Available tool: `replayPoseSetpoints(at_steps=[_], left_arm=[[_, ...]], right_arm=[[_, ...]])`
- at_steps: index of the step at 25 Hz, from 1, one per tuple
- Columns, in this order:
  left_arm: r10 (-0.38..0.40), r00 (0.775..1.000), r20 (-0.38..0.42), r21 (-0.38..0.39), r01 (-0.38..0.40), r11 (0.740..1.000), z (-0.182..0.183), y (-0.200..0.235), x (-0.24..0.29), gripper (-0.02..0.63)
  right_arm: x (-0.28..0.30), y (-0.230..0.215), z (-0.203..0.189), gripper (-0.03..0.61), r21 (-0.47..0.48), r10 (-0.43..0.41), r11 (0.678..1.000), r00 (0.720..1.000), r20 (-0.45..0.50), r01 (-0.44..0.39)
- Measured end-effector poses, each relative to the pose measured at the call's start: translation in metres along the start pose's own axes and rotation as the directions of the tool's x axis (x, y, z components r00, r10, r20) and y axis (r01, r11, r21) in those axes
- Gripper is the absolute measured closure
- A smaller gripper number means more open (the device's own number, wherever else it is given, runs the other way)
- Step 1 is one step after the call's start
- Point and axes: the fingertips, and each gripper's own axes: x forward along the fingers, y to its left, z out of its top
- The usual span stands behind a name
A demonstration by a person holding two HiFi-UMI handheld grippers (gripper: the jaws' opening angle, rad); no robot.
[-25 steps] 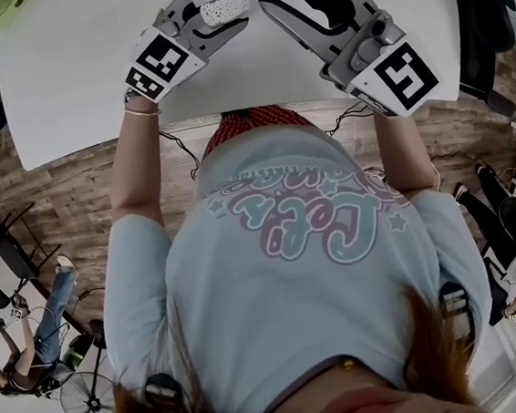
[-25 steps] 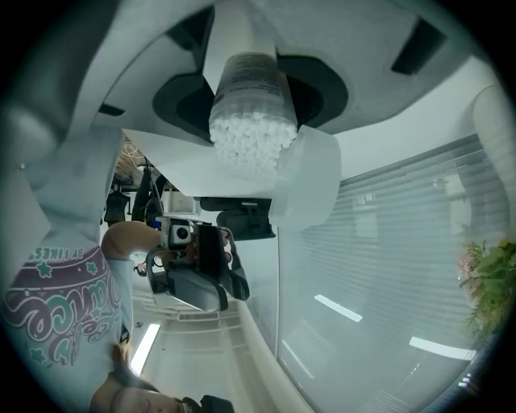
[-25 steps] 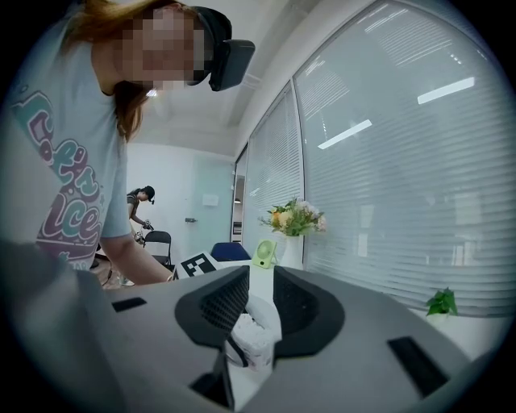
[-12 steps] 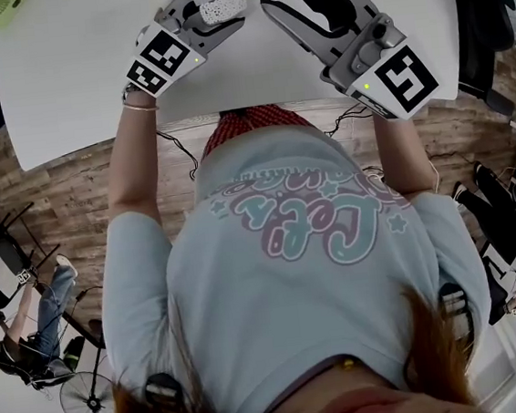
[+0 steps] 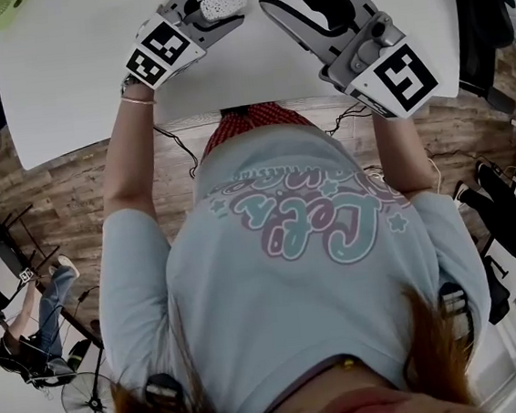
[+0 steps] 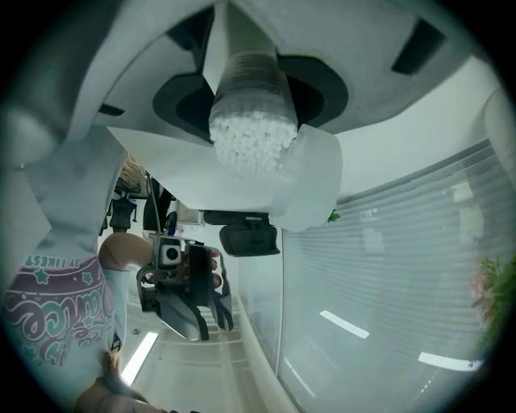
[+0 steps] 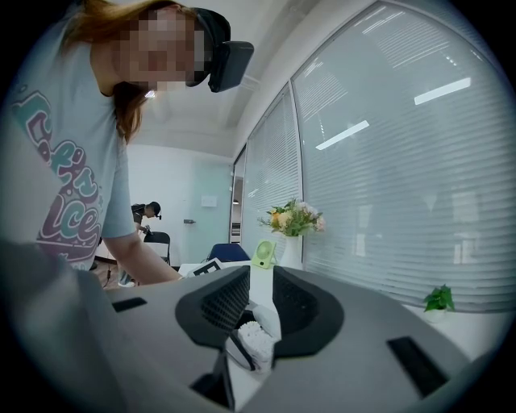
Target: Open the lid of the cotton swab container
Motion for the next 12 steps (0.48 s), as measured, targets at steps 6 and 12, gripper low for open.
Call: replayPoseSetpoints(at_steps=[6,12], left_arm=[[-0.010,1.000,-0.025,0.002,0.010,1.000,-0.0012,0.0022,0.0026,0.414],[-0.017,0.999,-0.035,0.007,0.017,1.000,-0.0035,0.0001,0.0027,0.414]], right_arm=[[0.0008,0.0006,0.0034,0.488,0.000,0.003,1.000,1.000,0.006,-0.003],[0.0025,0.0038,0.0069,0.488,0.002,0.003,1.000,1.000,0.018,-0.003]])
